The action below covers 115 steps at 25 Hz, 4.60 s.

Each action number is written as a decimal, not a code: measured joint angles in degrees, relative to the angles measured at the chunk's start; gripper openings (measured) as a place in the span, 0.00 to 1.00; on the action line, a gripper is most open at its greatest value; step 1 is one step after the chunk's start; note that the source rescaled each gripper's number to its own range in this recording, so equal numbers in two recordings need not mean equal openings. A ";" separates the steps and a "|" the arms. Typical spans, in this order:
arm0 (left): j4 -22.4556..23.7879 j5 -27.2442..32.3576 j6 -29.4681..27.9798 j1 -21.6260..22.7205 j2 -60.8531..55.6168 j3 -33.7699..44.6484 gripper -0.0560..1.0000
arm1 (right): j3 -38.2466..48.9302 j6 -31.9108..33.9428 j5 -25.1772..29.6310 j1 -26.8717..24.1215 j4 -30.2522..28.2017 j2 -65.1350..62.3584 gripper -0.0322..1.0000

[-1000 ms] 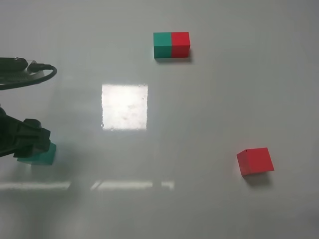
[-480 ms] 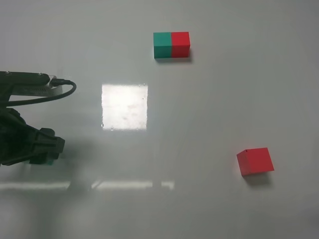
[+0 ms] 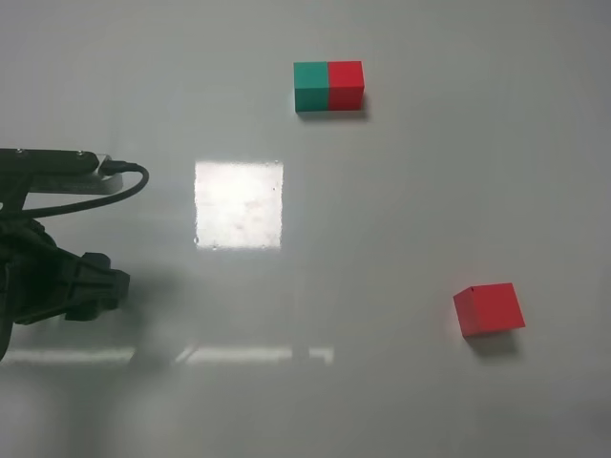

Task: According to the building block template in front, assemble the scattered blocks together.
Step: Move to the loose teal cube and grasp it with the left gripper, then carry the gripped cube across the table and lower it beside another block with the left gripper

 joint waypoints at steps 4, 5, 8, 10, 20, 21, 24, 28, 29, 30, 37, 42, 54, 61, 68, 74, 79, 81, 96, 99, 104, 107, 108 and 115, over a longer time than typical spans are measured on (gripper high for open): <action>0.81 -0.87 -1.49 0.00 0.05 0.57 0.86 | 0.00 0.00 0.00 0.00 0.00 0.00 0.11; 1.06 -0.86 -1.71 0.00 0.05 0.63 0.76 | 0.00 0.00 0.00 0.00 0.00 0.00 0.11; 1.65 -0.94 -1.90 0.00 0.05 0.63 0.25 | 0.00 0.00 0.00 0.00 0.00 0.00 0.11; 1.89 -0.94 -1.97 0.00 0.05 0.67 0.27 | 0.00 0.00 0.00 0.00 0.00 0.00 0.11; 2.70 1.04 -0.29 0.00 0.01 -1.85 0.27 | 0.00 0.00 0.00 0.00 0.00 0.00 0.11; 2.61 1.77 1.08 0.00 -0.08 -3.16 0.27 | 0.00 0.00 0.00 0.00 0.00 0.00 0.11; 2.21 5.11 6.09 0.00 -0.80 -8.19 0.27 | 0.00 0.00 0.00 0.00 0.00 0.00 0.11; 2.08 7.71 12.30 0.00 -1.22 -11.53 0.27 | 0.00 0.00 0.00 0.00 0.00 0.00 0.11; 1.95 7.79 14.61 0.00 -1.17 -11.58 0.27 | 0.00 0.00 0.00 0.00 0.00 0.00 0.11; 1.90 7.79 17.38 0.00 -1.17 -11.65 0.27 | 0.00 0.00 0.00 0.00 0.00 0.00 0.11; -0.29 7.43 43.34 3.09 -1.11 -16.09 0.27 | 0.00 0.00 0.00 0.00 0.00 0.00 0.11; -13.59 5.85 70.29 10.93 -1.11 -21.26 0.27 | 0.00 0.00 0.00 0.00 0.00 0.00 0.11; -26.40 11.86 104.88 15.93 9.17 -28.84 0.27 | 0.00 0.00 0.00 0.00 0.00 0.00 0.11; -29.41 12.79 116.19 15.75 10.72 -34.64 0.27 | 0.00 0.00 0.00 0.00 0.00 0.00 0.11; -13.30 14.25 113.23 4.09 11.62 -35.73 0.26 | 0.00 0.00 0.00 0.00 0.00 0.00 0.11; -10.89 13.79 111.00 0.24 15.93 -35.80 0.26 | 0.00 0.00 0.00 0.00 0.00 0.00 0.11; -10.68 12.46 110.77 0.13 18.05 -35.80 0.26 | 0.00 0.00 0.00 0.00 0.00 0.00 0.11; -10.63 10.88 110.65 0.08 18.19 -35.80 0.26 | 0.00 0.00 0.00 0.00 0.00 0.00 0.11; -1.33 6.93 92.70 -12.52 21.67 -35.80 0.26 | 0.00 0.00 0.00 0.00 0.00 0.00 0.11; -1.32 6.92 90.60 -12.58 22.06 -35.80 0.26 | 0.00 0.00 0.00 0.00 0.00 0.00 0.11; -1.13 6.92 90.06 -12.58 22.71 -35.80 0.26 | 0.00 0.00 0.00 0.00 0.00 0.00 0.11; -1.00 6.88 90.06 -12.58 22.98 -35.80 0.26 | 0.00 0.00 0.00 0.00 0.00 0.00 0.11; -0.87 6.93 90.06 -12.58 23.05 -35.80 0.26 | 0.00 0.00 0.00 0.00 0.00 0.00 0.11; 0.28 7.24 88.31 -12.58 24.95 -35.80 0.26 | 0.00 0.00 0.00 0.00 0.00 0.00 0.11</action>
